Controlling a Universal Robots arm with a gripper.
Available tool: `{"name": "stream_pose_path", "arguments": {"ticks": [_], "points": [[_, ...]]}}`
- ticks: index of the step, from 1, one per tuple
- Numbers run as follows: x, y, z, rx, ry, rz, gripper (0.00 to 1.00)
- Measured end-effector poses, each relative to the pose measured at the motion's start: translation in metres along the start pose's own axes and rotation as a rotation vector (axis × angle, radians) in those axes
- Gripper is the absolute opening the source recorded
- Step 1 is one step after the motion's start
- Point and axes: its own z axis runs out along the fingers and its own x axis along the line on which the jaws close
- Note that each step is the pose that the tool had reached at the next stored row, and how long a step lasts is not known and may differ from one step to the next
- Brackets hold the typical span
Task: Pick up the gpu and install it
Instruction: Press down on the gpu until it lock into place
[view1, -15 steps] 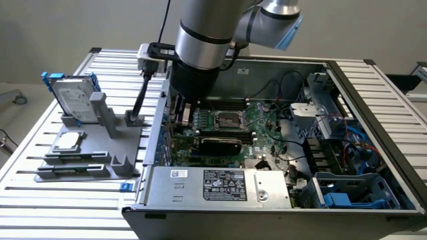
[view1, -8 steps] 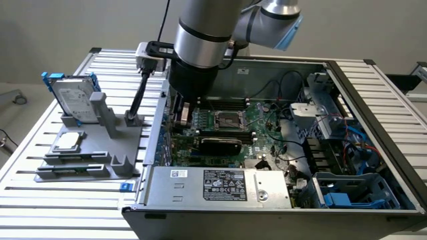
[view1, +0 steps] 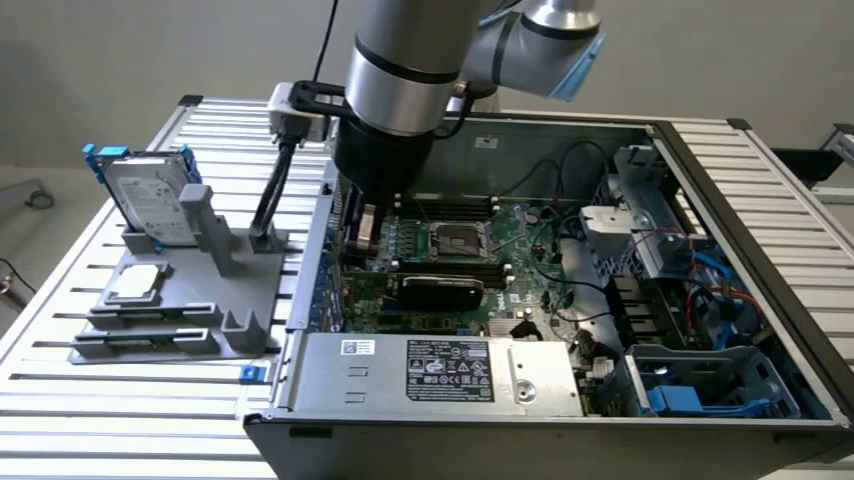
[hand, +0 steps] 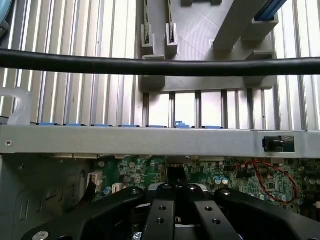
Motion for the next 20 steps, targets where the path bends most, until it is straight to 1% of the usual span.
{"name": "stream_pose_path", "arguments": {"ticks": [6,10,16,20], "points": [[0.0000,0.0009,0.0002,-0.0030,-0.0044,0.017,0.11],[-0.0001,0.0012,0.0000,-0.0056,-0.0061,0.026,0.11],[-0.0009,0.0018,-0.0022,-0.0092,-0.0034,0.034,0.11],[-0.0017,0.0018,-0.0023,-0.0095,0.0002,0.040,0.11]]}}
